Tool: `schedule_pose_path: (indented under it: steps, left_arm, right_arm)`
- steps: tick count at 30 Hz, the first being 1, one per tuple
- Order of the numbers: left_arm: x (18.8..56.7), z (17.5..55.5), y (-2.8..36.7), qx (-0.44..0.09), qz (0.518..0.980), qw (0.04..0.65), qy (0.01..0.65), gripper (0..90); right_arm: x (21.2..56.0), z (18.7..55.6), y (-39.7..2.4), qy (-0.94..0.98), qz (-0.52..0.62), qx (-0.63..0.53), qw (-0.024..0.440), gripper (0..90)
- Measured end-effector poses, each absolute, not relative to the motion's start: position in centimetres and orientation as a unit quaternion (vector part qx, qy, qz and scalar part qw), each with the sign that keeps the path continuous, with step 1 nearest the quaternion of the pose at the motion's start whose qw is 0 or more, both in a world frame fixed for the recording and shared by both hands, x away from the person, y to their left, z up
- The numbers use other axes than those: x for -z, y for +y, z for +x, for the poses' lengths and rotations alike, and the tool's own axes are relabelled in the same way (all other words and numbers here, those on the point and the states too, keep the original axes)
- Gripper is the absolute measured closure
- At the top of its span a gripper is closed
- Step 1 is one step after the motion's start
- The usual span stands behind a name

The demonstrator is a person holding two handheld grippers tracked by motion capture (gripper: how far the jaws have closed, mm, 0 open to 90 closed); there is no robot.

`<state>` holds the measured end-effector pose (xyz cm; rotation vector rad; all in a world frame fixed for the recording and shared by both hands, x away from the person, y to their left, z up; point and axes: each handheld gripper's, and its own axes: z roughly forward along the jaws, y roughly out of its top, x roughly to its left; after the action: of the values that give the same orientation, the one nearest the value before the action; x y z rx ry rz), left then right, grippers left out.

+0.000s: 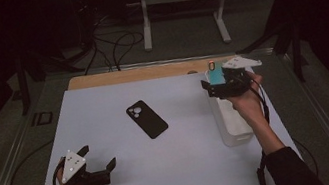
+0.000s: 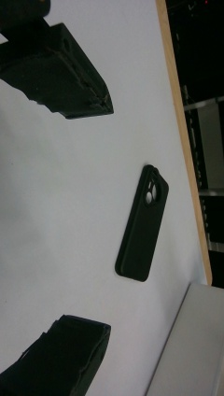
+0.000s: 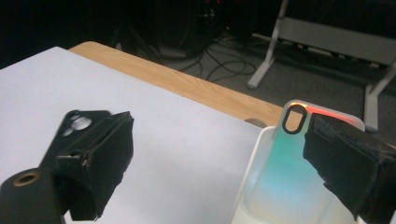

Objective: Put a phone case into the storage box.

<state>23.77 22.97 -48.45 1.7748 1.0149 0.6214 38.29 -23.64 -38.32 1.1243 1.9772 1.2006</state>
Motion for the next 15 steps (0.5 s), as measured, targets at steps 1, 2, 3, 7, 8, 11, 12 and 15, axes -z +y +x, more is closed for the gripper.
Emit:
schedule_pose_path:
  steps: [1, 2, 3, 7, 8, 11, 12, 15]
  left_arm:
    - [48.5, 23.8, 23.0, -0.255, 0.728, 0.482, 0.416, 0.0]
    - [48.4, 23.8, 22.9, -0.255, 0.728, 0.481, 0.416, 0.0]
    - [48.4, 23.8, 22.9, -0.256, 0.728, 0.481, 0.416, 0.0]
    - [48.4, 23.8, 22.9, -0.257, 0.728, 0.480, 0.417, 0.0]
    - [48.4, 23.7, 23.0, -0.258, 0.727, 0.481, 0.417, 0.0]
    - [48.3, 23.7, 23.0, -0.256, 0.725, 0.484, 0.419, 0.0]
    - [48.3, 23.7, 23.0, -0.256, 0.725, 0.483, 0.419, 0.0]
    - [48.3, 23.7, 23.1, -0.257, 0.724, 0.483, 0.420, 0.0]
  right_arm:
    - [38.3, 37.7, -23.7, 0.737, 0.416, -0.453, 0.278, 8.7]
    - [38.4, 36.5, -23.8, 0.736, 0.410, -0.463, 0.275, 8.7]
    - [38.5, 35.7, -23.8, 0.732, 0.407, -0.473, 0.274, 8.7]
    - [39.2, 33.3, -23.7, 0.737, 0.392, -0.478, 0.273, 8.7]
    - [39.4, 32.9, -23.7, 0.736, 0.390, -0.480, 0.275, 8.8]
    - [40.1, 31.3, -23.9, 0.734, 0.383, -0.488, 0.279, 8.8]
    - [40.4, 30.7, -24.0, 0.728, 0.386, -0.495, 0.277, 9.0]
    - [41.0, 30.0, -24.1, 0.726, 0.387, -0.500, 0.270, 9.1]
